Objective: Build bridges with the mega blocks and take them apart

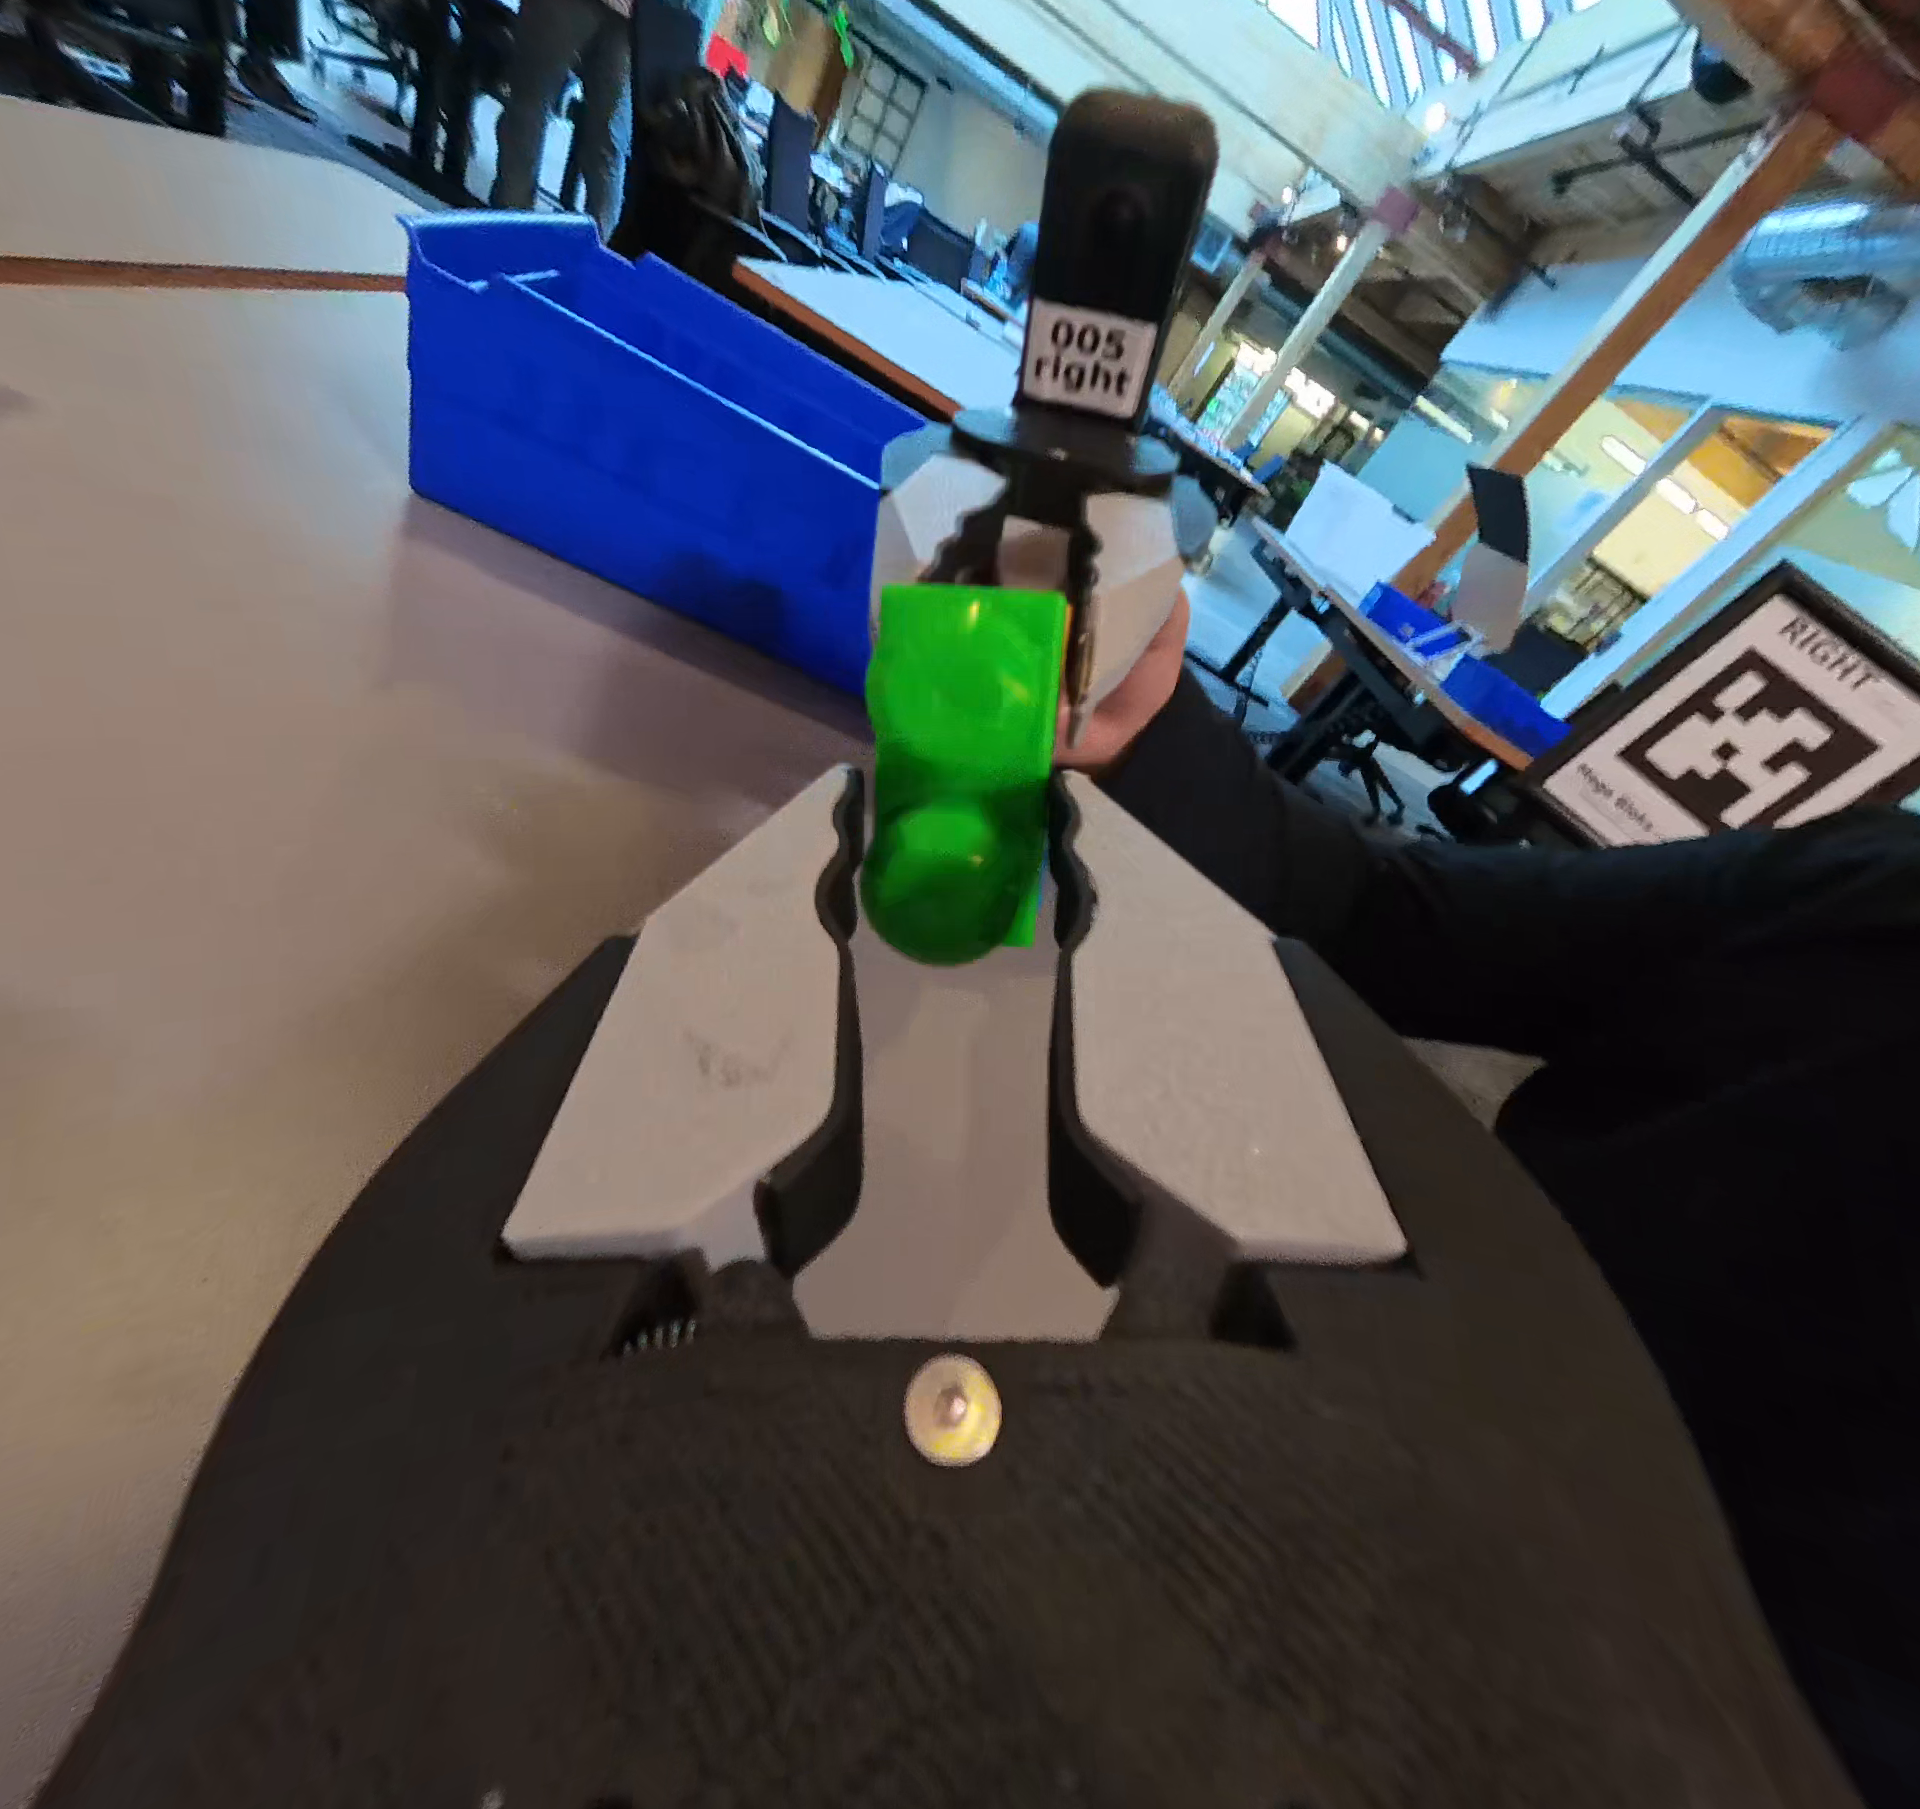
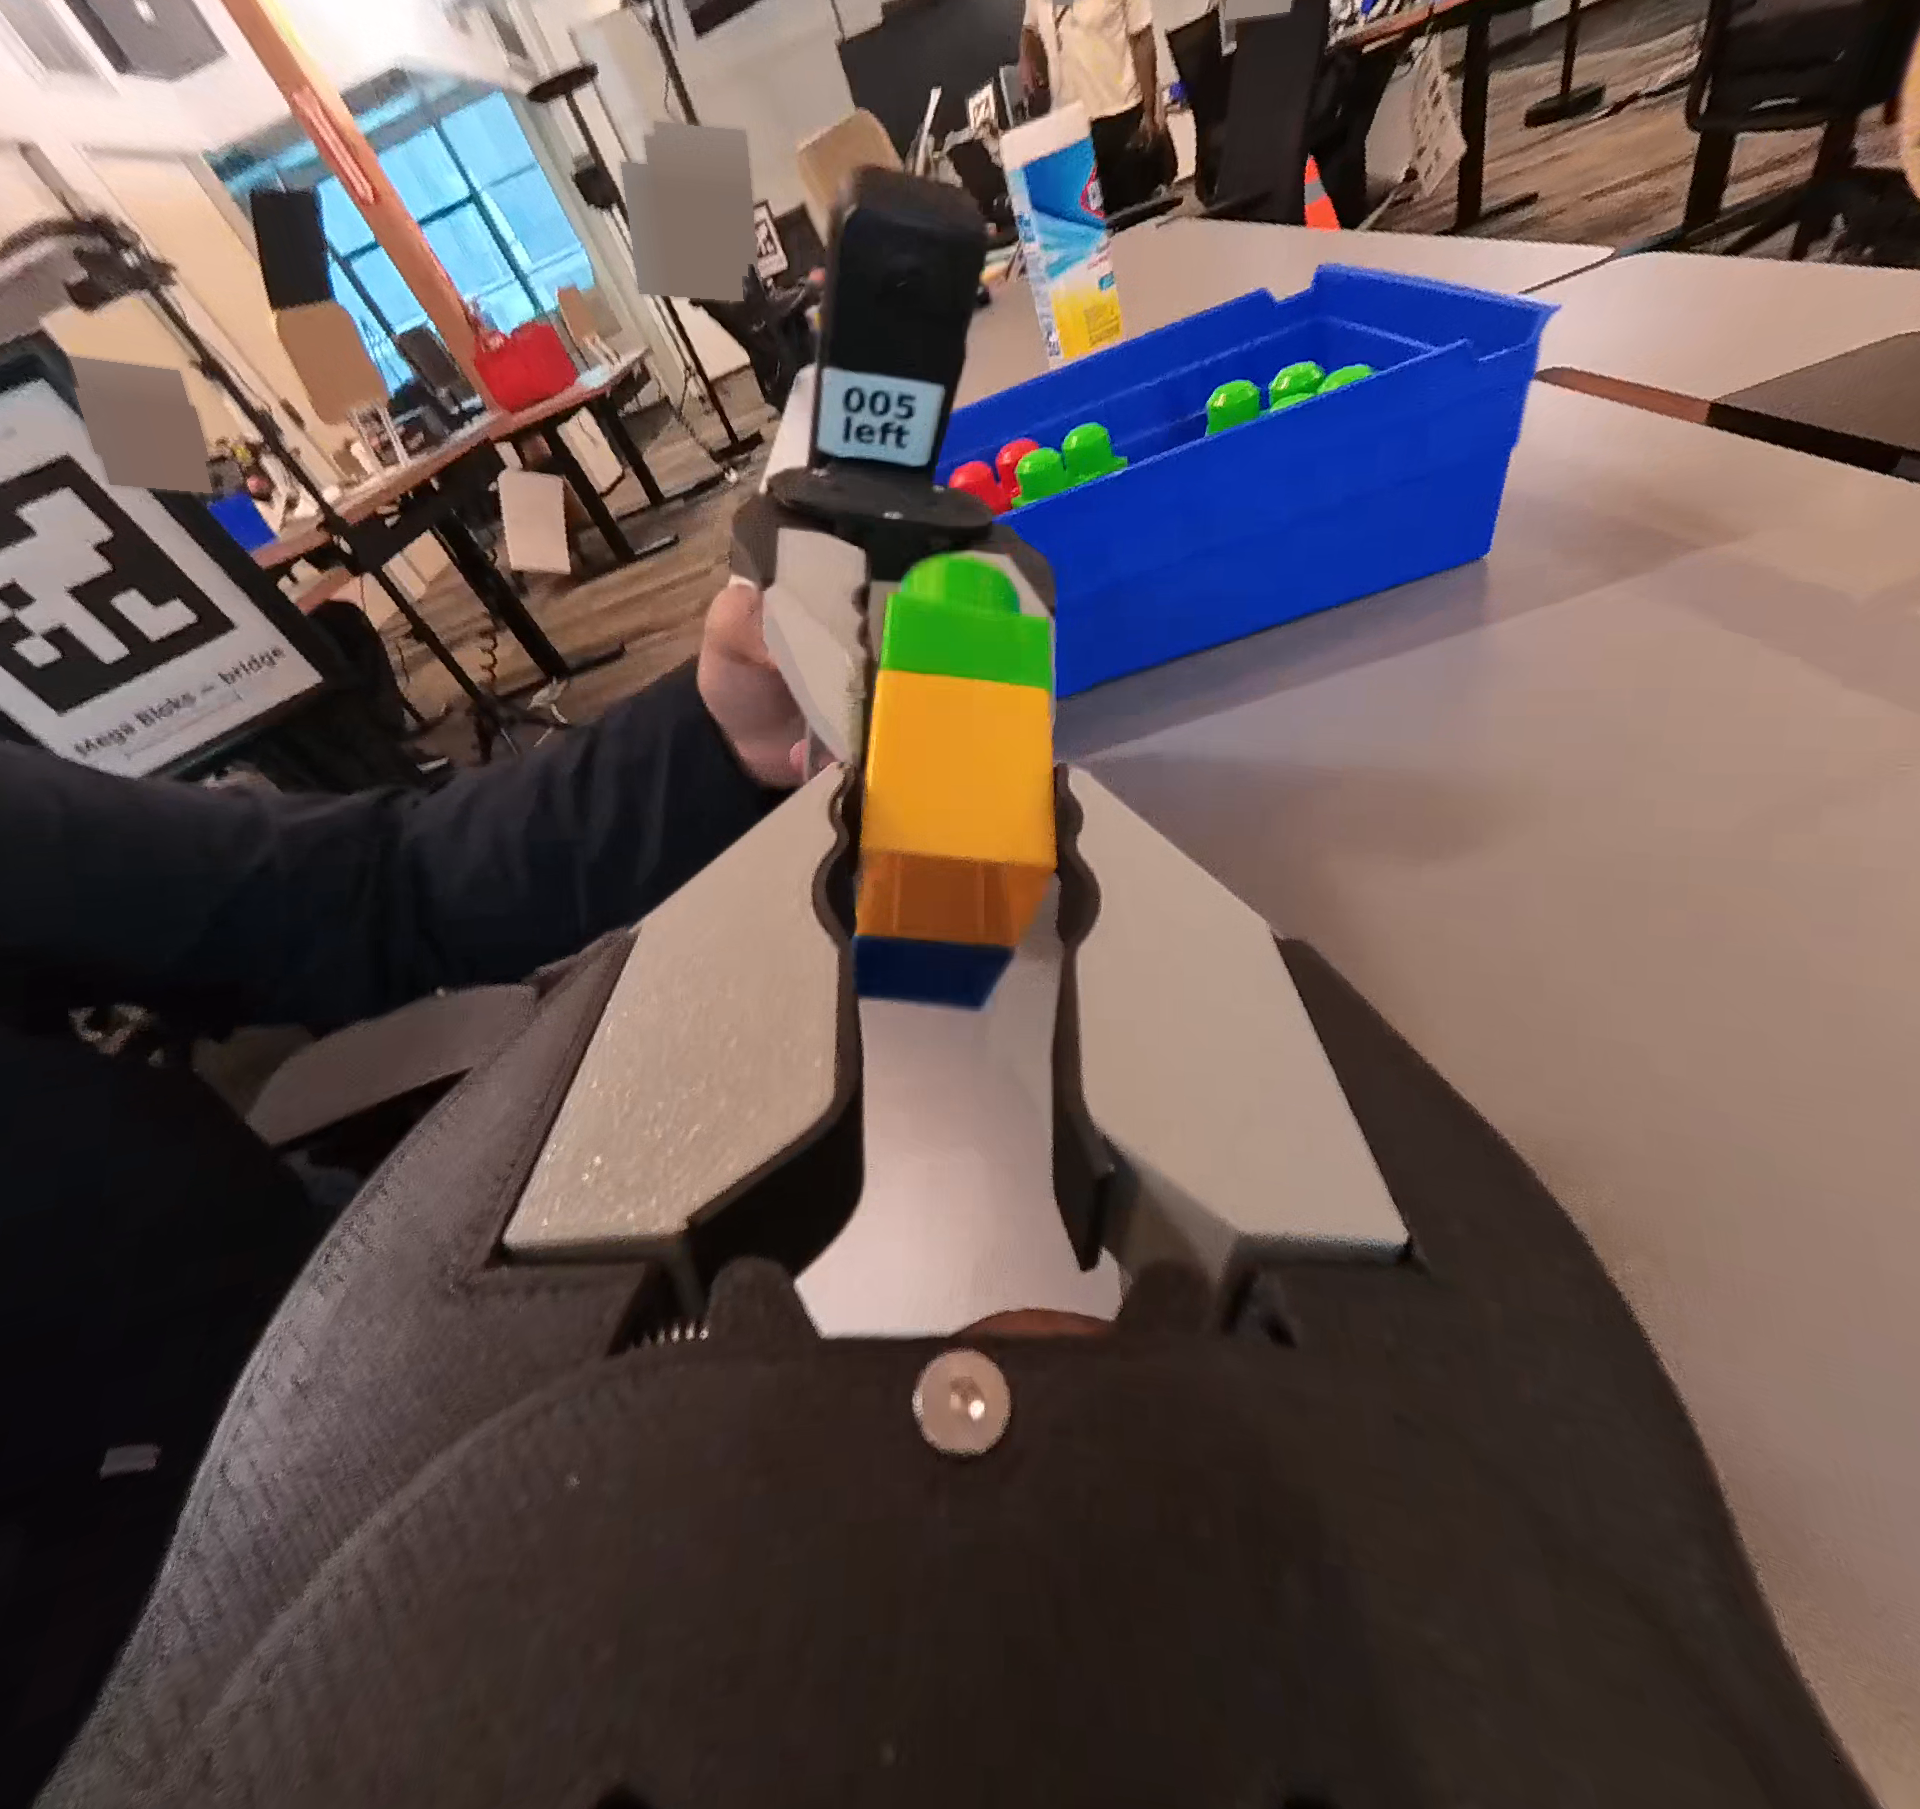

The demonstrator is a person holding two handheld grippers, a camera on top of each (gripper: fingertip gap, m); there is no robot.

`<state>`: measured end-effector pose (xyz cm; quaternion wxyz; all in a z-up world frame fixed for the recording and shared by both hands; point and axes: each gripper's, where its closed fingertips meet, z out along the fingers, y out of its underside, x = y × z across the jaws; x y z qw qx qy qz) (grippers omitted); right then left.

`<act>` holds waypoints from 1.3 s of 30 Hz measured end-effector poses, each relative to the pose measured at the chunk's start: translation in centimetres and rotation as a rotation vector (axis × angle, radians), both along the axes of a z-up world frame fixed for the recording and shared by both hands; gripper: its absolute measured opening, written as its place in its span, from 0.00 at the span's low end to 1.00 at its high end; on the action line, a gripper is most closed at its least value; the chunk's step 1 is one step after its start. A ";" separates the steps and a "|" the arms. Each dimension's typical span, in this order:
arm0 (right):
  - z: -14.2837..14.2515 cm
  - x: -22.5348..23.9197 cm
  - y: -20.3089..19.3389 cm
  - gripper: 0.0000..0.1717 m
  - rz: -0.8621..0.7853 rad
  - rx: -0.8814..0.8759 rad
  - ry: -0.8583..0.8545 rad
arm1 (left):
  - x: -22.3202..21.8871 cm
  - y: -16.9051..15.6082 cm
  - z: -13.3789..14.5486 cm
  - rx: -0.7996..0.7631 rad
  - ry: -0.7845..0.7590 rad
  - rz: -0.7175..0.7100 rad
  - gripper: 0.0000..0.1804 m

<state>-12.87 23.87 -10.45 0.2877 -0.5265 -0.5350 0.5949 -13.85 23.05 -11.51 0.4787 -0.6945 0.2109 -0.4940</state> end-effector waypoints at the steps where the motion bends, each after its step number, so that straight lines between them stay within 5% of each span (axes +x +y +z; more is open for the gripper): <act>1: -0.1 0.2 -0.2 0.19 0.016 0.007 -0.011 | -0.1 -0.1 -0.2 0.012 0.026 -0.005 0.18; 4: -0.4 0.4 -0.3 0.19 0.023 0.018 -0.034 | -0.3 -0.5 -0.4 0.070 0.080 0.007 0.13; 6: -1.0 0.1 -0.3 0.19 0.016 0.018 -0.060 | 0.0 -0.9 -0.6 0.078 0.079 -0.009 0.00; 14: -1.1 0.0 -0.4 0.19 0.026 0.000 -0.053 | -0.1 -0.4 -1.8 0.001 0.073 -0.011 0.28; 18: 0.0 0.3 -1.1 0.19 0.069 -0.030 -0.002 | 0.9 -0.5 -2.7 -0.003 0.107 -0.042 0.32; 22: 0.2 0.2 -1.8 0.19 0.100 -0.038 0.015 | 2.4 -1.0 -2.1 0.028 0.078 -0.085 0.30; 25: 0.0 -0.1 -2.2 0.19 0.116 -0.047 0.012 | 3.2 -1.6 -1.9 0.045 0.062 -0.125 0.19; 39: -1.7 0.3 -2.2 0.20 0.135 -0.002 -0.073 | 2.3 -1.5 -2.1 0.116 0.206 -0.041 0.19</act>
